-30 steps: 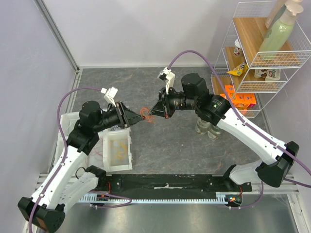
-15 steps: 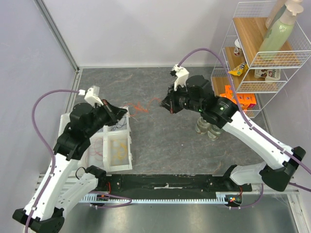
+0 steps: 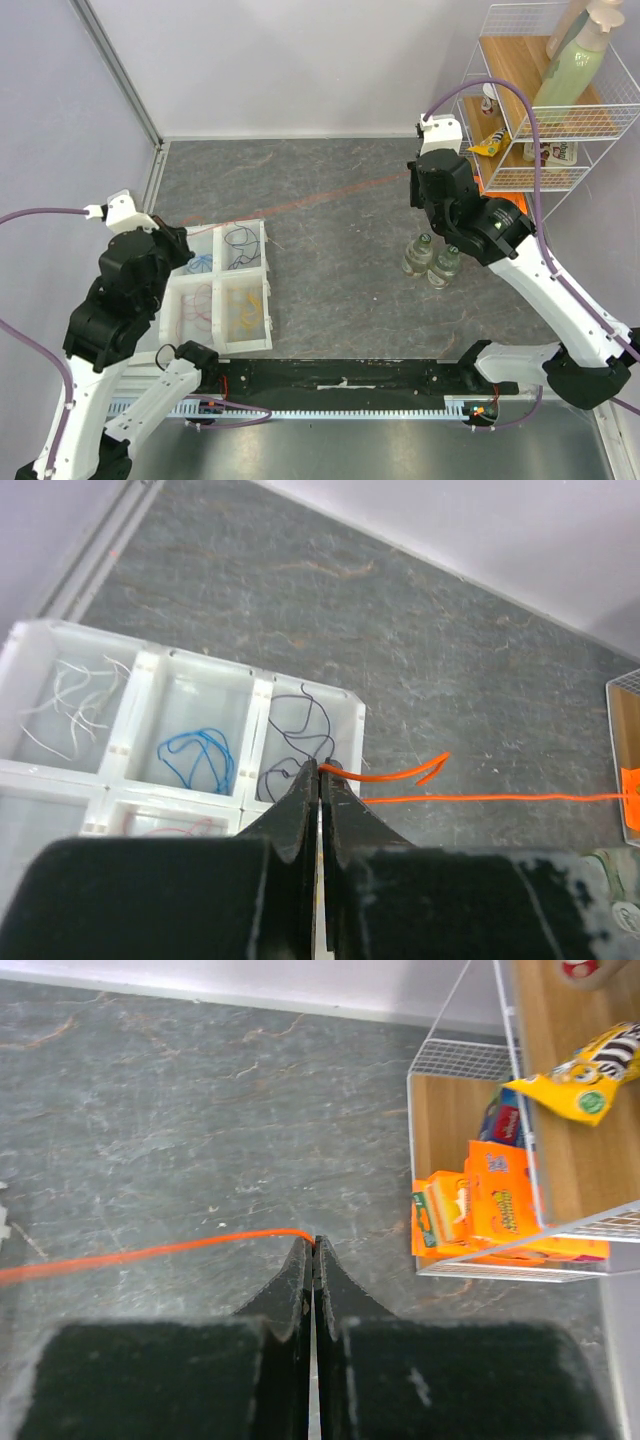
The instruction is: Untangle the cables
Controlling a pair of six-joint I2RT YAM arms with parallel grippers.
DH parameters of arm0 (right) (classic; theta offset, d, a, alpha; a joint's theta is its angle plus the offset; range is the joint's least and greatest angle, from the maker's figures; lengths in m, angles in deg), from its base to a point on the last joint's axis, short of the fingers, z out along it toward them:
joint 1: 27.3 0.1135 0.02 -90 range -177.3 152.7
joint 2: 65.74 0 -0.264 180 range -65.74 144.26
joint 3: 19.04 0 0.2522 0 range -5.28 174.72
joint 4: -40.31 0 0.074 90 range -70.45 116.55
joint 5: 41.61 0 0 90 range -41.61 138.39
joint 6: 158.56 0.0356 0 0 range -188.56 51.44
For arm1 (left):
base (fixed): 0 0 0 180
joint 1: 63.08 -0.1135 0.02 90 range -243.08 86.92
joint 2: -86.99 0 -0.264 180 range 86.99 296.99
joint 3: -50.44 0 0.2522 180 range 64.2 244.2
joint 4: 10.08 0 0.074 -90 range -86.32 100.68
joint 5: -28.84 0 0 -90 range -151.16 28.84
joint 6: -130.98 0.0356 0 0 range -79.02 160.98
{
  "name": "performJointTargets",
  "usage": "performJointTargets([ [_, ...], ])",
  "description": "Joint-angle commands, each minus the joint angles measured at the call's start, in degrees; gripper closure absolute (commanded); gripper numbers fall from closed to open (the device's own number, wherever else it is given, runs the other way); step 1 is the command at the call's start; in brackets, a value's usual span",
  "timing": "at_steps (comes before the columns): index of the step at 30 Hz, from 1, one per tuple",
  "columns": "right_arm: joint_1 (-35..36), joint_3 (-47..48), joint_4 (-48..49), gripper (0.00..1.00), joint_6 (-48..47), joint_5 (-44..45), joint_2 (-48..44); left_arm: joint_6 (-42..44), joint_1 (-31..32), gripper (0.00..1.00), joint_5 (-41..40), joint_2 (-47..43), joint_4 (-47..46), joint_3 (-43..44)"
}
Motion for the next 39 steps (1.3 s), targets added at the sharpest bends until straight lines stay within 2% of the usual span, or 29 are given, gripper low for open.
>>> performJointTargets([
  [1, -1.72, 3.04, -1.60, 1.00, -4.98, 9.03, 0.10, 8.24, 0.13, 0.98, -9.88, -0.10, 1.16, 3.92],
  [4, -3.74, 2.60, -1.43, 1.00, -4.02, 6.77, 0.10, 9.73, 0.04, 0.98, -12.79, -0.28, 0.20, 4.98],
  [10, -4.18, -0.02, 1.99, 1.00, -4.27, -12.71, -0.43, 7.72, 0.04, 0.98, -8.76, 0.86, -0.68, 7.26],
  [14, -4.10, -1.96, 5.68, 1.00, -5.69, -39.59, 1.67, 6.58, 0.13, 0.98, 7.73, 1.83, -5.94, 6.66],
  [16, -3.83, -2.49, 7.96, 1.00, -4.11, -49.36, 3.69, 6.49, 0.13, 0.98, 16.26, 2.71, -10.33, 4.82],
  [18, -2.09, -1.88, 9.21, 1.00, -2.79, -54.75, 6.15, 4.83, 0.13, 0.98, 22.34, 4.29, -12.89, 3.76],
  [23, 1.88, -1.61, 11.49, 1.00, 0.81, -62.32, 10.29, 3.15, 0.04, 0.98, 45.52, 9.29, -18.95, 0.95],
  [27, 2.41, -3.28, 13.51, 1.00, 2.05, -66.63, 11.17, 0.34, 0.04, 0.98, 57.41, 12.37, -23.79, -2.74],
  [33, 2.41, -2.32, 14.04, 1.00, 3.54, -69.10, 11.26, 0.77, 0.13, 0.97, 63.23, 14.40, -25.03, -4.33],
  [39, 2.41, -3.11, 17.55, 1.00, 5.82, -71.02, 10.29, 1.04, 0.22, 0.90, 65.95, 14.04, -27.05, -5.91],
])
